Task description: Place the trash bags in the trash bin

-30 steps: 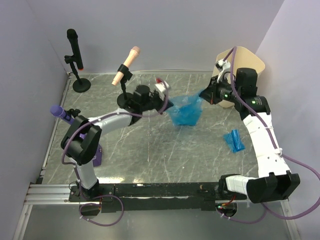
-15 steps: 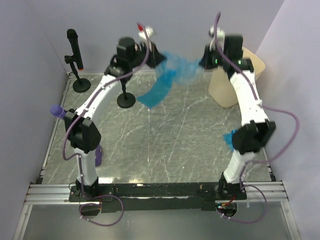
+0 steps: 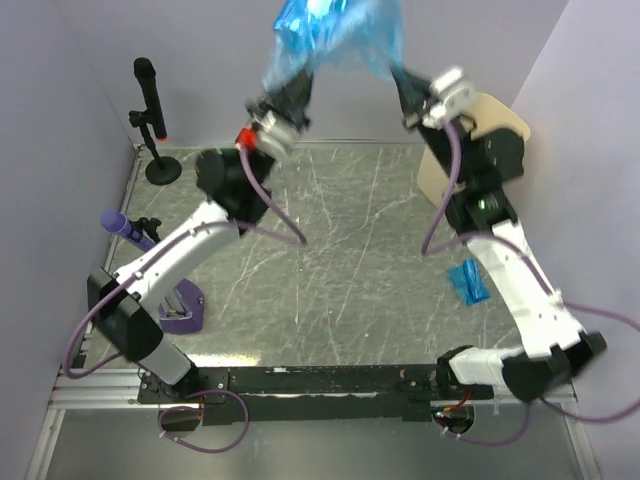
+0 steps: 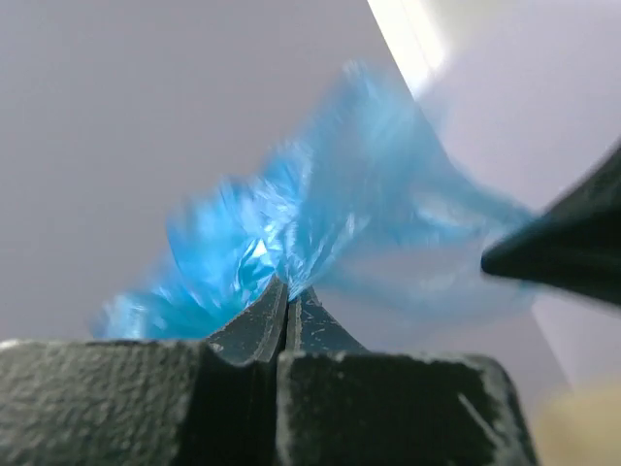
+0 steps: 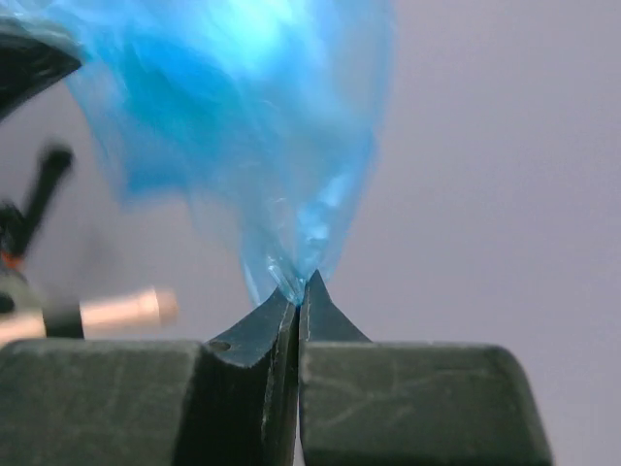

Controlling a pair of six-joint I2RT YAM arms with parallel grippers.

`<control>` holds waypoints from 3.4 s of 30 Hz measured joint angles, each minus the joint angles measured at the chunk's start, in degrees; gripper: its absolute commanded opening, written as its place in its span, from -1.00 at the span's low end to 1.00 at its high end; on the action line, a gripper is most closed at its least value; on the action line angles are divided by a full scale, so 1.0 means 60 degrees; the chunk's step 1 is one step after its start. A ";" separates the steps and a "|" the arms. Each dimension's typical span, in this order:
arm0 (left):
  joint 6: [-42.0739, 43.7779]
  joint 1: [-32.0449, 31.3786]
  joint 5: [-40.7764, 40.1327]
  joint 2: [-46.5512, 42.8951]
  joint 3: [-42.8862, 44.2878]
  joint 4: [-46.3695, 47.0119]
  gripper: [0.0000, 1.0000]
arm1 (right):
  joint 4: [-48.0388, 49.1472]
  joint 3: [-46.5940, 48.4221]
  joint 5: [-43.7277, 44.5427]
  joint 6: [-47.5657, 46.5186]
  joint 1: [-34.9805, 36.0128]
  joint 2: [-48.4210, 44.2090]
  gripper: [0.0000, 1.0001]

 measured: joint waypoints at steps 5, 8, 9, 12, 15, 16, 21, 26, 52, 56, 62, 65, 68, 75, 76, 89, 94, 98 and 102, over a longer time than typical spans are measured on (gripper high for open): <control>0.1162 -0.0098 -0.0138 -0.1100 -0.5905 0.0401 -0.99 | -0.0914 -0.5971 0.0878 -0.1326 -0.0182 -0.2342 -1.00; 0.0973 0.0055 -0.0135 -0.1643 -0.8965 -0.2116 -0.99 | -0.3406 -0.8499 0.0998 -0.1566 -0.0186 -0.2932 -1.00; 0.0809 0.0058 0.0026 -0.1996 -0.9468 -0.3096 -0.99 | -0.4262 -0.9107 0.0998 -0.1566 -0.0189 -0.3315 -1.00; 0.0058 0.0018 0.0663 -0.3279 -0.9548 -0.5045 -0.99 | -0.6561 -0.9839 0.0532 -0.1326 -0.0208 -0.5417 -1.00; -0.1341 -0.0033 0.0787 -0.3552 -0.7395 -0.6189 -0.99 | -0.6812 -0.8546 0.0073 -0.0674 -0.0208 -0.5956 -1.00; -0.1614 -0.0029 0.0707 -0.3428 -0.6903 -0.6280 -0.99 | -0.6754 -0.7876 0.0098 -0.0364 -0.0208 -0.5730 -1.00; -0.4222 0.0718 -0.0066 -0.1322 -0.2860 -0.7756 -0.99 | -0.6528 -0.4510 0.0459 0.0940 -0.0998 -0.2565 -1.00; -0.5530 0.1963 -0.0885 0.2266 0.2816 -1.0105 -0.99 | -0.7100 0.1038 0.1089 0.1672 -0.1698 0.1902 -1.00; 0.1497 0.0157 0.2393 -0.2361 -0.7919 -0.8699 -0.99 | -0.8896 -1.0298 -0.1260 -0.4280 0.0109 -0.7501 -1.00; -0.0452 0.0164 0.2371 -0.2645 -0.6317 -0.9020 -0.99 | -0.8725 -0.8568 -0.1508 -0.3275 0.0149 -0.6983 -1.00; -0.3767 0.0696 0.1228 -0.2262 -0.4054 -0.9497 -0.99 | -0.8138 -0.6790 -0.0466 -0.0572 -0.0120 -0.4583 -1.00; -0.4794 0.1326 0.0492 -0.0933 -0.2160 -1.0451 -0.99 | -0.8036 -0.5246 0.0291 0.0426 -0.0590 -0.2728 -1.00; -0.5402 0.1923 -0.0120 0.1643 0.1694 -1.1985 -0.99 | -0.8171 -0.1719 0.1031 0.1198 -0.1177 0.0266 -1.00; -0.5694 0.2889 -0.0699 0.3734 0.5504 -1.0881 -0.99 | -0.5945 0.4073 0.1559 0.1002 -0.1188 0.3104 -1.00; -0.5322 0.2820 -0.0834 0.3064 0.4513 -0.9777 -0.99 | -0.4823 0.3563 0.1395 0.0681 -0.0914 0.2645 -1.00; 0.4098 0.0543 0.0984 -0.2484 -0.4936 -0.1701 -0.99 | -0.1341 -0.4612 0.0812 -0.4426 0.0579 -0.2208 -1.00; 0.4295 0.0623 0.2550 -0.3832 -0.9391 -0.6371 -0.99 | -0.6648 -1.0845 -0.0572 -0.5730 0.0670 -0.6371 -1.00; 0.2138 0.0499 0.2699 -0.4182 -0.8859 -0.7442 -0.99 | -0.7847 -1.0666 -0.1071 -0.5508 0.0849 -0.8863 -1.00; -0.0670 0.0415 0.2284 -0.3807 -0.6768 -0.7705 -0.99 | -0.7748 -0.8575 -0.0645 -0.3672 0.0860 -0.7366 -1.00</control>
